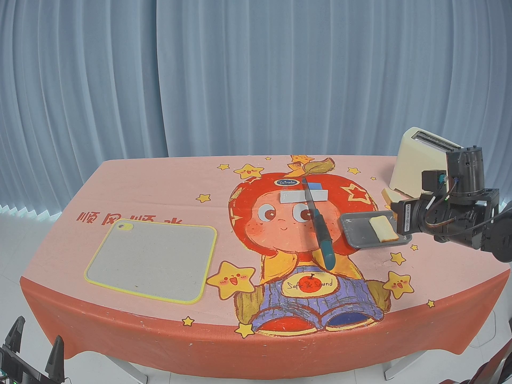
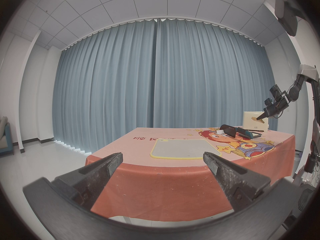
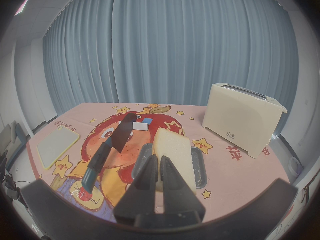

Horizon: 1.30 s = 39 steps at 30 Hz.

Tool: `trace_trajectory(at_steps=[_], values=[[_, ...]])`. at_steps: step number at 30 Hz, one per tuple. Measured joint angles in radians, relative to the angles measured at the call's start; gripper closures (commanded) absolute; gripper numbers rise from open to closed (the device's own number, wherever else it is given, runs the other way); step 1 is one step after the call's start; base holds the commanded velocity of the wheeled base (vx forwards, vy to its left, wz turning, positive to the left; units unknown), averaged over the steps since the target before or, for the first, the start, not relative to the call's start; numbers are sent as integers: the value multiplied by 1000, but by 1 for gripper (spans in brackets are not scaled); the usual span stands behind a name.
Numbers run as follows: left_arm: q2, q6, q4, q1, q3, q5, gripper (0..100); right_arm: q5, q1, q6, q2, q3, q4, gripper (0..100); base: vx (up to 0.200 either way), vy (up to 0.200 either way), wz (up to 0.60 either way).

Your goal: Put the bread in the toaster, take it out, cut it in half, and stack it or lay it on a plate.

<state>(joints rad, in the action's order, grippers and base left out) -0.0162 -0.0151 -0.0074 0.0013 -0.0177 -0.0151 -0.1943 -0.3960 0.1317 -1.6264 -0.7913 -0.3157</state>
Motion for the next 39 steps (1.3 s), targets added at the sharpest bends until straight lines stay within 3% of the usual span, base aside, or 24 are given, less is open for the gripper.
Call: trace_trajectory(at_steps=[39], values=[[0, 0, 0, 0, 0, 0, 0, -1, 20, -20, -36, 9, -23, 100, 0, 0, 0]])
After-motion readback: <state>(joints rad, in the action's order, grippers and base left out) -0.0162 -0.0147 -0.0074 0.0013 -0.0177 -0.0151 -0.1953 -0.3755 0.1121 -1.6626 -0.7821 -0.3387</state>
